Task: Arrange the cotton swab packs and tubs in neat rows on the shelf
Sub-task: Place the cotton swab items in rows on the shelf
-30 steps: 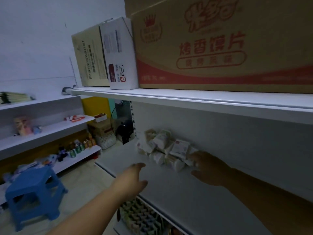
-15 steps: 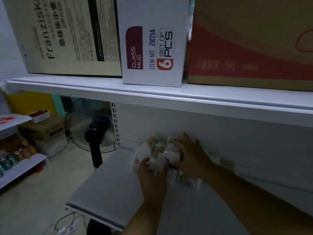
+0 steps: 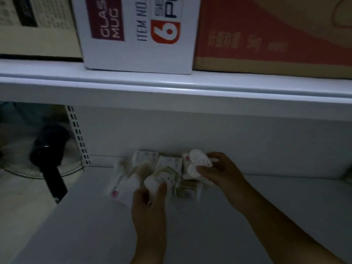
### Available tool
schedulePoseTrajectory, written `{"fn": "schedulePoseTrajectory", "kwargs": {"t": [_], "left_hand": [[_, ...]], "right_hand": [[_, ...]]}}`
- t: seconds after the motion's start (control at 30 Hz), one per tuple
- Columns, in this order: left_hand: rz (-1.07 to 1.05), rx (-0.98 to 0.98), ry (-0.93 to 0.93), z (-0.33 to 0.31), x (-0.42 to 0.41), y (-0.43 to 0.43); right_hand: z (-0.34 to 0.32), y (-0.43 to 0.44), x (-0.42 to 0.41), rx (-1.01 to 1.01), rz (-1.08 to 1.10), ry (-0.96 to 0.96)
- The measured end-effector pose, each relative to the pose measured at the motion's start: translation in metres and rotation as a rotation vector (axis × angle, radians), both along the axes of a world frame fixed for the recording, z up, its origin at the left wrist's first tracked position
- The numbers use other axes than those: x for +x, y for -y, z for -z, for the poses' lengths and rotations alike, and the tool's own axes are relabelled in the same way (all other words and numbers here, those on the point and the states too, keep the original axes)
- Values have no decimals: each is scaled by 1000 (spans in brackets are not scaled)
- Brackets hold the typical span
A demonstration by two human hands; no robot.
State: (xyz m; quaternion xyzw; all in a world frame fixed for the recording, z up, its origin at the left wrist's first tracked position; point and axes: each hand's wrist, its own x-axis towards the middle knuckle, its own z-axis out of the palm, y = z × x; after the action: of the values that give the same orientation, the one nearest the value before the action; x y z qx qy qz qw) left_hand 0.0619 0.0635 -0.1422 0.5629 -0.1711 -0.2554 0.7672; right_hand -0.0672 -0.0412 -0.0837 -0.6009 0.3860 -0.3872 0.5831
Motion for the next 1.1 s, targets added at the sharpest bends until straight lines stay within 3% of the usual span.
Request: {"fn": "schedulePoseTrajectory", "kwargs": {"t": [0.17,0.4,0.63,0.83,1.1], "left_hand": [[145,-75,-83,-23,-46,6],[324,-37,-207,-45,-165,34],[548,-59,-74,-67,-361,68],[902,-84,85,-90,-537,101],[1175,-56,272,-112,-685,189]], "right_hand": [[0,-14,-71,194,56,164],[-12,-29,-224,172,171,101],[-36,-50,-423,16,417,251],[-43,-62,-586,-28,724,333],[-22,-15,-713,24,907,332]]}}
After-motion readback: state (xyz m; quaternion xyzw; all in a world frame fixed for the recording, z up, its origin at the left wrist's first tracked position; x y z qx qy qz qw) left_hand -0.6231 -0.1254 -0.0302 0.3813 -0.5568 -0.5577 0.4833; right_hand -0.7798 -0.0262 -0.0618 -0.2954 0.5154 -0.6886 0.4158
